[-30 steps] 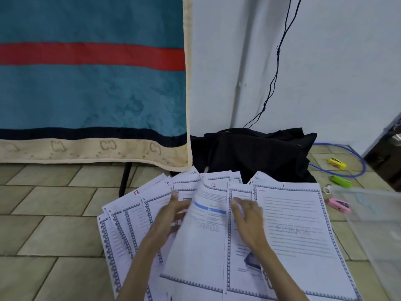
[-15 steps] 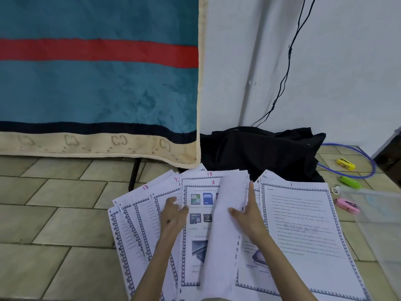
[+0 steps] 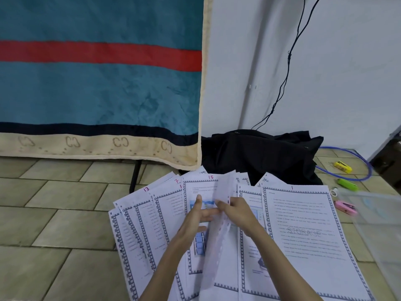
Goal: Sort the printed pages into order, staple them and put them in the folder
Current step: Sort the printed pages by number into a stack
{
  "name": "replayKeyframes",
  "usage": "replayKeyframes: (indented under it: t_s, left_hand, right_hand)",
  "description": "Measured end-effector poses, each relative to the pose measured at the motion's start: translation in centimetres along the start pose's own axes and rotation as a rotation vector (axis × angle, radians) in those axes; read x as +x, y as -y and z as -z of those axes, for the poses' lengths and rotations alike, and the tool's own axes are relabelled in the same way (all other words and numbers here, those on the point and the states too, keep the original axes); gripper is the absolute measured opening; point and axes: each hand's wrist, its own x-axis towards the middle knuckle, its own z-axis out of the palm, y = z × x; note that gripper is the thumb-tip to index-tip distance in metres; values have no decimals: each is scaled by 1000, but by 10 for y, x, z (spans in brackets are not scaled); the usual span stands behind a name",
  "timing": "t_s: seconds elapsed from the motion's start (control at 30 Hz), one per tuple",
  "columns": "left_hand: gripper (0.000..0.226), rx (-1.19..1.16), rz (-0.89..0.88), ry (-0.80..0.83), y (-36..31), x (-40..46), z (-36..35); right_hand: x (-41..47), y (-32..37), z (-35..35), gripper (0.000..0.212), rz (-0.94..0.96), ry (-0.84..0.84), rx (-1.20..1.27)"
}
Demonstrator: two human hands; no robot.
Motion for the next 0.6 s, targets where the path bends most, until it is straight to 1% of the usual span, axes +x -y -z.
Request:
replayKeyframes:
  t_s: [0.03,0.07,0.13,0.17,0.2,0.3,0.4,0.43,0.5,0.53,0.6]
  left_hand:
    - [61,-3,-6,-6,2,-1,1]
    - [53,20,-18,-66,2,-1,4]
    - [33,156,-30,-300,3,2,13]
    - [32,230,-17,-384,3,2,17]
    - [34,272,-3,-423,4,1,20]
    - [39,223,27,-467,5,9,25]
    - [40,124,86,-487,5,18,31]
    - [37,139,78,-472,6,20,31]
    - [22,157,32,-431,7,19,31]
    - [17,126,13,-412,7,17,31]
    - [17,-34,2,-363,7,14,30]
  right_hand:
    - [3,-5,-2,35,2,-14,-45]
    - [5,-9,-2,35,9,-20,-81]
    - [7,-14,-2,40,21,-24,-97]
    - [8,-16,-2,42,23,-26,-101]
    - [7,-17,-2,40,17,-26,-99]
    - [8,-20,-2,28,5,0,-22]
    - [10,-25,-2,30,-17,0,44]
    - [10,-27,-1,33,-25,2,72]
    - [11,-30,1,36,-35,7,120]
    - [12,-32,2,32,-42,11,131]
    - [13,-37,5,23,-59,7,145]
